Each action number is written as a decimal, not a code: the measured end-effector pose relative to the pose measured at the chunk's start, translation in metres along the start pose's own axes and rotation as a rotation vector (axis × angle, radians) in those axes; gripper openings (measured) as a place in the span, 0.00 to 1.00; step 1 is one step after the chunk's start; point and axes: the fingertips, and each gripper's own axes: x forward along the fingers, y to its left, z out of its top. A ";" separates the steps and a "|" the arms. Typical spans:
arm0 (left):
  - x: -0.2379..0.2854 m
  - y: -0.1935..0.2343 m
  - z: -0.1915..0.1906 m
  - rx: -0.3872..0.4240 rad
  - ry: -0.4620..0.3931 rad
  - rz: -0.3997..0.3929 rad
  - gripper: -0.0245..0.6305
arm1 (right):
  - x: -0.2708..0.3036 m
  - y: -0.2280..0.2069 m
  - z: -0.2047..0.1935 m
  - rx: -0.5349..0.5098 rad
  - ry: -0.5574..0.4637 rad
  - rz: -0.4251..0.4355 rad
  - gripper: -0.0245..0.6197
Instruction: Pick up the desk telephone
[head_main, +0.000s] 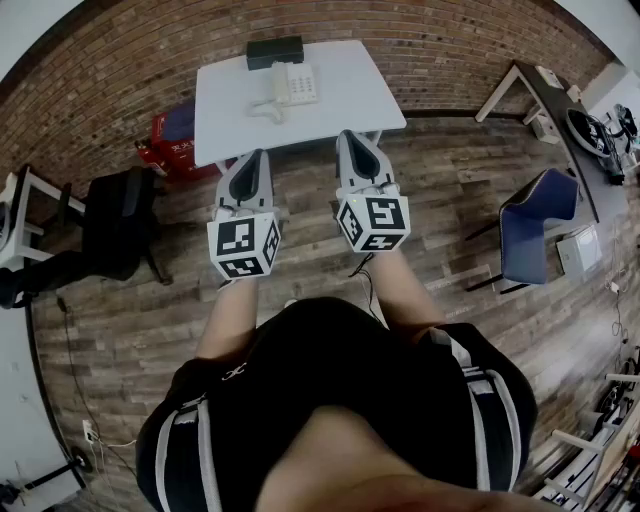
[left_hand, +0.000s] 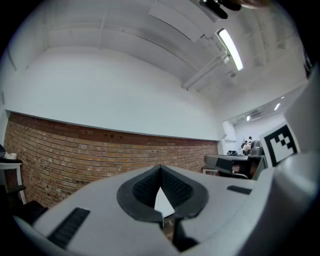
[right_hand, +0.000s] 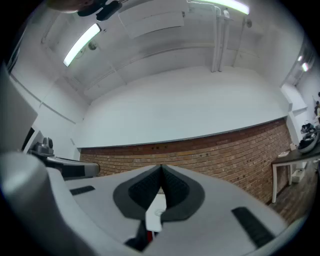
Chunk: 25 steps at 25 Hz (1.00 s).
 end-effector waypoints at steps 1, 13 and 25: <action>-0.001 0.001 0.000 -0.001 0.001 -0.005 0.04 | 0.000 0.003 0.001 -0.001 -0.003 0.003 0.04; -0.003 0.035 0.001 -0.023 -0.021 -0.023 0.04 | 0.015 0.039 0.003 -0.031 -0.013 0.025 0.04; 0.022 0.070 -0.019 -0.036 0.013 -0.059 0.04 | 0.047 0.050 -0.016 -0.033 -0.014 -0.005 0.04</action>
